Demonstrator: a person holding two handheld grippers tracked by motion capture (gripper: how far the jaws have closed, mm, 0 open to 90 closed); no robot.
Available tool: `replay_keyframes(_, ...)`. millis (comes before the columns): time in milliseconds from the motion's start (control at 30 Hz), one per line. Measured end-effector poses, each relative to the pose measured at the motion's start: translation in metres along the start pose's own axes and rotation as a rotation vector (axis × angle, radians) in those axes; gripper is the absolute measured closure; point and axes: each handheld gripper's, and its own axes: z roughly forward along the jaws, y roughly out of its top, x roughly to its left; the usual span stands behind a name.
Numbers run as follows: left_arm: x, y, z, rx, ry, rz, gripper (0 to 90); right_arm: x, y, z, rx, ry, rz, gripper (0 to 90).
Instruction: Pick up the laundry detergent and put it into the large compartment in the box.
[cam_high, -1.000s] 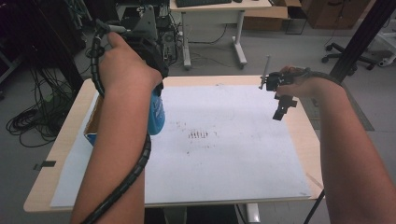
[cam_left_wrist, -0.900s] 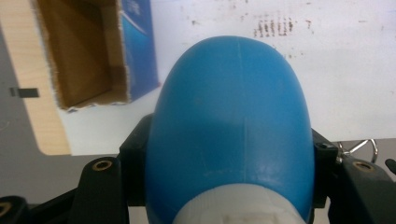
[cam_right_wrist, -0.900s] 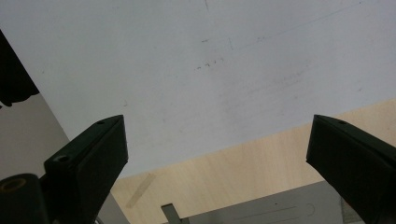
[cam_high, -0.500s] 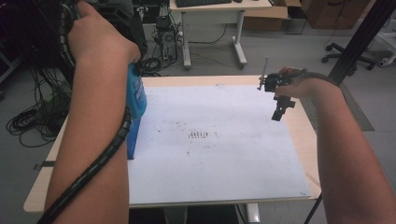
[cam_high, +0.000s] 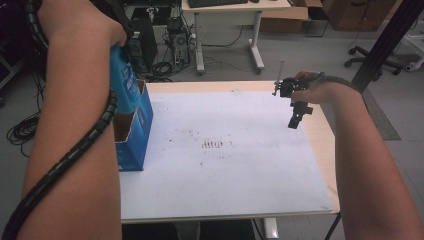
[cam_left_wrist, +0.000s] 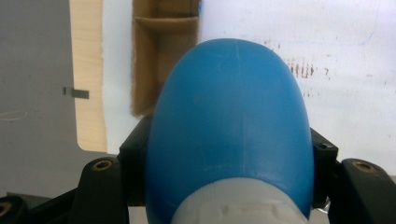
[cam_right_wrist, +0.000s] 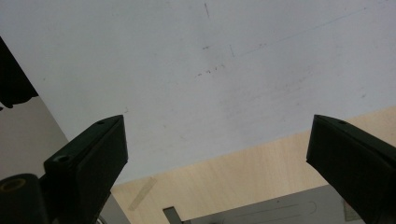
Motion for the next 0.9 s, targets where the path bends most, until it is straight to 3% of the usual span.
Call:
replay_keyframes(367, 0.024, 0.010, 0.024, 0.006, 0.007, -0.044, 37.9, 0.003, 0.005, -0.002, 0.004, 0.001, -0.001, 5.2)
replay_keyframes(600, 0.036, 0.011, 0.038, 0.012, 0.033, -0.068, 37.8, 0.003, 0.004, -0.003, 0.006, -0.005, -0.013, 5.2)
replay_keyframes(900, 0.047, 0.012, 0.054, 0.013, 0.037, -0.070, 37.8, 0.006, 0.005, -0.004, 0.007, -0.006, -0.006, 5.2)
